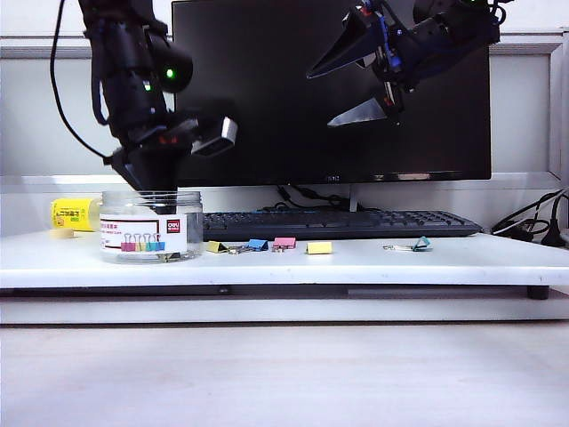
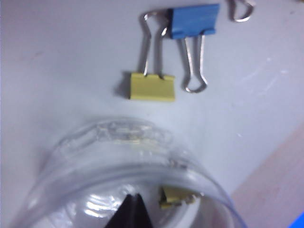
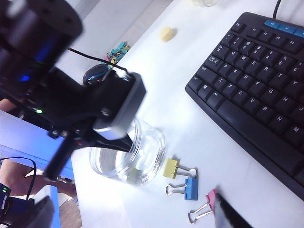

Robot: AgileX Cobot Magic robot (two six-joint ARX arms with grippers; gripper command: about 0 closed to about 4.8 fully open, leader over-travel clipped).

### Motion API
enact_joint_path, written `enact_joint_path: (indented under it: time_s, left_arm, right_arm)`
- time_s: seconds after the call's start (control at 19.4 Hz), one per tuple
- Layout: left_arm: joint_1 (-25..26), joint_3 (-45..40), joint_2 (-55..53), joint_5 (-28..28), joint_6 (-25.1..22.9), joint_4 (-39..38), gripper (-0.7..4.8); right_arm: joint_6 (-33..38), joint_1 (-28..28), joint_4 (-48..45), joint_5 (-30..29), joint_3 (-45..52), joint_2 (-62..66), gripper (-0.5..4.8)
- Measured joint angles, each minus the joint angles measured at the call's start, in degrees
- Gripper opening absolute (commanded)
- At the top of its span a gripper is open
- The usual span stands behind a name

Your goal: Take the clips out of the round transparent plastic box and place them on the table.

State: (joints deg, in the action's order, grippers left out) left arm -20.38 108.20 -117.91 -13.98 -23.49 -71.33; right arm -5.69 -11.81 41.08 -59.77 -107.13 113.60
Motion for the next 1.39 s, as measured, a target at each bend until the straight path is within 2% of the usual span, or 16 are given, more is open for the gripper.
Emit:
enact_joint_path:
  time_s: [0.1,0.26,0.62,0.67,1.39]
  left_arm:
    - [0.02,0.0,-0.07,-1.16,-0.31,-1.55,0.49]
    - [0.02,-0.02,-0.07,-6.08,-1.57,-2.86,0.52]
    - [0.02,-0.02,-0.07,-6.4,-2.58,-4.09,0.64]
    - [0.02,-0.02,-0.07,-6.43,-2.6,-4.09,0.86]
    - [-0.09,-0.28,-2.32,-8.79,-3.06,-4.7,0.86]
  right_arm:
    - [0.0,0.0,0.0,-0.02,0.0,0.0,4.29]
    - [0.0,0.0,0.0,-0.02,0.0,0.0,4.29]
    - [0.0,-0.26,0.0,-0.02,-0.02,0.0,4.29]
    - [0.0,-0.31,0.0,-0.02,0.0,0.0,4.29]
    - [0.0,-0.37,0.0,-0.02,0.0,0.0,4.29]
